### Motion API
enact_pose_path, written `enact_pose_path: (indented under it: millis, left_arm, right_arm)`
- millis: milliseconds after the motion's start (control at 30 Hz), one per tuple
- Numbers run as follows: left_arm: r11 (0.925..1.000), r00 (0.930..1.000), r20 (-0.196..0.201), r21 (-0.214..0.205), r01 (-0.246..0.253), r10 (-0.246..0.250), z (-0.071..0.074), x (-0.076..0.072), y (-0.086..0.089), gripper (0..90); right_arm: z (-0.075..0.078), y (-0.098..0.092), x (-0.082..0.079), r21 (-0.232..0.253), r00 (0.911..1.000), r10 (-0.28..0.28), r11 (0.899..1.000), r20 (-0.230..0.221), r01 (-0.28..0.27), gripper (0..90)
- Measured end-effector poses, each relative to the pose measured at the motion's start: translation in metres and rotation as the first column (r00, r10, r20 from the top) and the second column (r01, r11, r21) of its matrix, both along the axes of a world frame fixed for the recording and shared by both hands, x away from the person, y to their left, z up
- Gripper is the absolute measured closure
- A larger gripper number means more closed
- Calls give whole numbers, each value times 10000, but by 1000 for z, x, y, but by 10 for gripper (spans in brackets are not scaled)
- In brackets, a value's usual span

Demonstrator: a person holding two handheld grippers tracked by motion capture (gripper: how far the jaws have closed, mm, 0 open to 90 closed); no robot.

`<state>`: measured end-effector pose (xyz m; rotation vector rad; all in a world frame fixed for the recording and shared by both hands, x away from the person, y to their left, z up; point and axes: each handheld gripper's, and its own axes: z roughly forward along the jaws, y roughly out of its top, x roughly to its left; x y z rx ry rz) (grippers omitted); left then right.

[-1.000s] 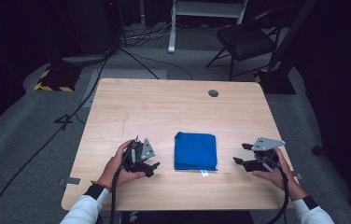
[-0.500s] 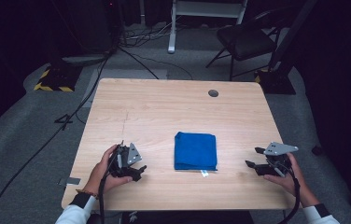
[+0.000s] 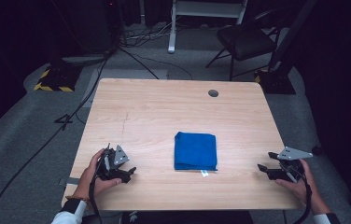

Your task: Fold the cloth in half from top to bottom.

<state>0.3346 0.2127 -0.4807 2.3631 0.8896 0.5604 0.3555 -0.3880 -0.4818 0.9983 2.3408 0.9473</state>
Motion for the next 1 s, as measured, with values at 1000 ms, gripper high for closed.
enact_pose_path:
  millis: [1000]
  left_arm:
    - [9788, 9951, -826, -1930, -687, 536, -23, -4, 47, 168]
  right_arm:
    - [-22, -34, -12, 927, 9904, -1251, 9872, -589, 1302, 203]
